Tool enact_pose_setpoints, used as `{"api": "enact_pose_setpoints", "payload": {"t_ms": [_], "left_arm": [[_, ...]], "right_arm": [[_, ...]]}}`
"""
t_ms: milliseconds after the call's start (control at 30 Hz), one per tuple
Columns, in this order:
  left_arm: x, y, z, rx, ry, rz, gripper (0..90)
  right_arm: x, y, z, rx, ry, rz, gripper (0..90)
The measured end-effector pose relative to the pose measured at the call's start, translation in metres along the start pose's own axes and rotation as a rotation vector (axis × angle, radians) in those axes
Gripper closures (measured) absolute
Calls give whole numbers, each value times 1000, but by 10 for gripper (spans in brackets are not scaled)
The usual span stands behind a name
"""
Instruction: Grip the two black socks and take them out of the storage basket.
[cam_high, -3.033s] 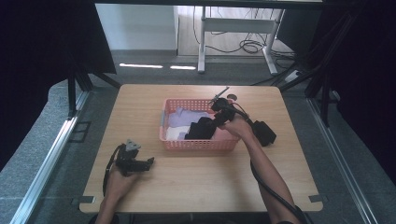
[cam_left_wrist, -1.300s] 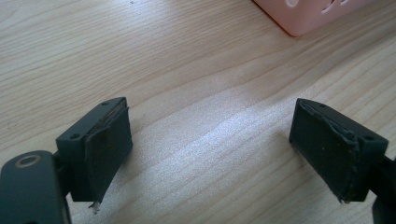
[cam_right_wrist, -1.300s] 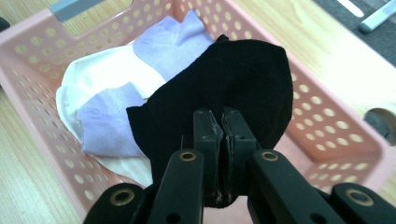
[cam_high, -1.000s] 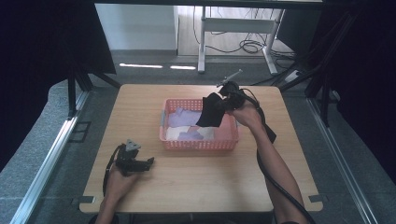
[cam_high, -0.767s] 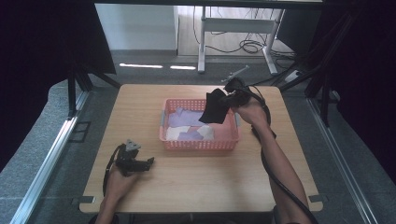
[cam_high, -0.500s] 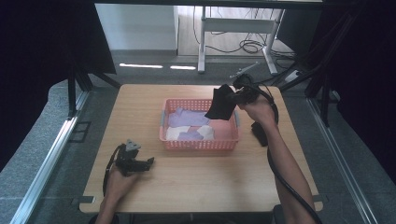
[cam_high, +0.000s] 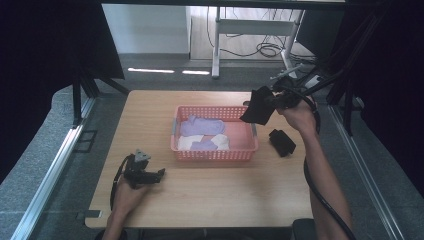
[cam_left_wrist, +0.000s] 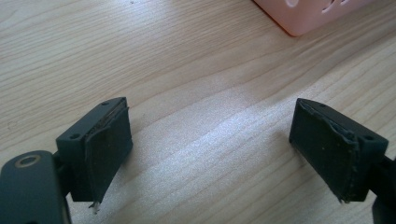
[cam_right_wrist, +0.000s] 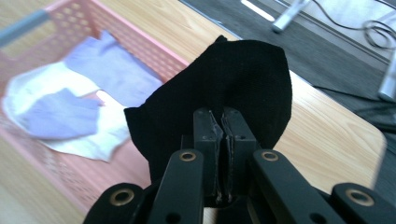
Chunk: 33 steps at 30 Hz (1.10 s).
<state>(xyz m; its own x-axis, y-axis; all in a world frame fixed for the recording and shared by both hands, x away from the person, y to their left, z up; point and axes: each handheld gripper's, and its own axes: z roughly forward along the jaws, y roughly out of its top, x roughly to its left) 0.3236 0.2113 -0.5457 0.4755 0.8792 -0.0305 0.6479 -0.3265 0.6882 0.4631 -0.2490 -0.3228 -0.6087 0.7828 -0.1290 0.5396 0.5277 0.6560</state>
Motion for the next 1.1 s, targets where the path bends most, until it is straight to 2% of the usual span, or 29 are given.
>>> {"api": "enact_pose_setpoints", "payload": {"t_ms": [233,433,767,1100], "left_arm": [[0,0,0,3,-1,0,128],[0,0,0,3,-1,0,127],[0,0,0,3,0,-1,128],[0,0,0,5,0,0,128]], "right_arm": [[-26,-26,-5,24,-51,55,854],[-38,-51,3,57,-81,104,852],[-45,-82,31,112,-103,136,850],[-45,-105,66,182,-104,153,846]]}}
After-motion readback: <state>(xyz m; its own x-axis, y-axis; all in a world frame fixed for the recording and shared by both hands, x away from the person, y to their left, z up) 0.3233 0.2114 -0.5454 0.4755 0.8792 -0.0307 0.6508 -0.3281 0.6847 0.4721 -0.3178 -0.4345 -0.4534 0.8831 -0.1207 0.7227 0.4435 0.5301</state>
